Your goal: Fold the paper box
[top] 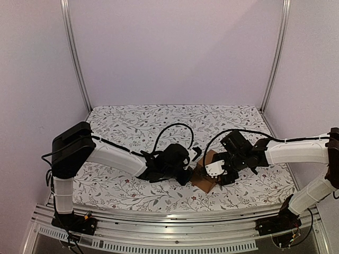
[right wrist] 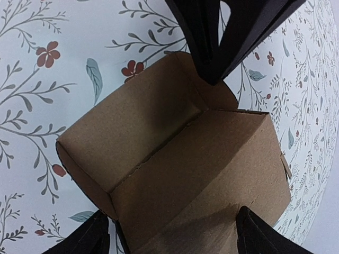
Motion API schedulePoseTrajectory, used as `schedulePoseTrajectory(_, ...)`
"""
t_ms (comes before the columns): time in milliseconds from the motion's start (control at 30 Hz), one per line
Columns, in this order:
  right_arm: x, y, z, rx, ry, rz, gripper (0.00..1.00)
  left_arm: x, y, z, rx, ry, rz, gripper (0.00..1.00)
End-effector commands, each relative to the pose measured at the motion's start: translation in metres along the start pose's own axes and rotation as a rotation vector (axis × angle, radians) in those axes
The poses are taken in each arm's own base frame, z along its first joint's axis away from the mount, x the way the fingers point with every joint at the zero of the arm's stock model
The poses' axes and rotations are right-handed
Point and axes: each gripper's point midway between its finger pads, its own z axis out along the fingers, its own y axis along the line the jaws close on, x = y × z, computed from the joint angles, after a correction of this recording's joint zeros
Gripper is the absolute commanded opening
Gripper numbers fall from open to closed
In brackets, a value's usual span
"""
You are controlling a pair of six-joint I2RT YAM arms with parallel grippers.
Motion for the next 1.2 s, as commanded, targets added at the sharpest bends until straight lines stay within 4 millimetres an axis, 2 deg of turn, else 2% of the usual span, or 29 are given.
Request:
schedulePoseTrajectory(0, -0.003, 0.000, 0.004, -0.013, 0.017, 0.013, 0.81, 0.005, -0.010, 0.005, 0.024, 0.008, 0.030, 0.05)
schedulePoseTrajectory(267, 0.002, 0.005, 0.001, -0.019, 0.035, 0.015, 0.80, 0.006, -0.006, -0.001, -0.005, 0.003, 0.052, 0.00)
schedulePoseTrajectory(733, 0.004, 0.017, 0.005, -0.076, 0.042, 0.026, 0.79, 0.006, -0.013, 0.003, -0.009, 0.004, 0.088, 0.00)
schedulePoseTrajectory(1167, 0.002, 0.030, 0.005, -0.140, 0.022, 0.016, 0.78, -0.017, -0.012, 0.005, -0.044, -0.031, 0.063, 0.00)
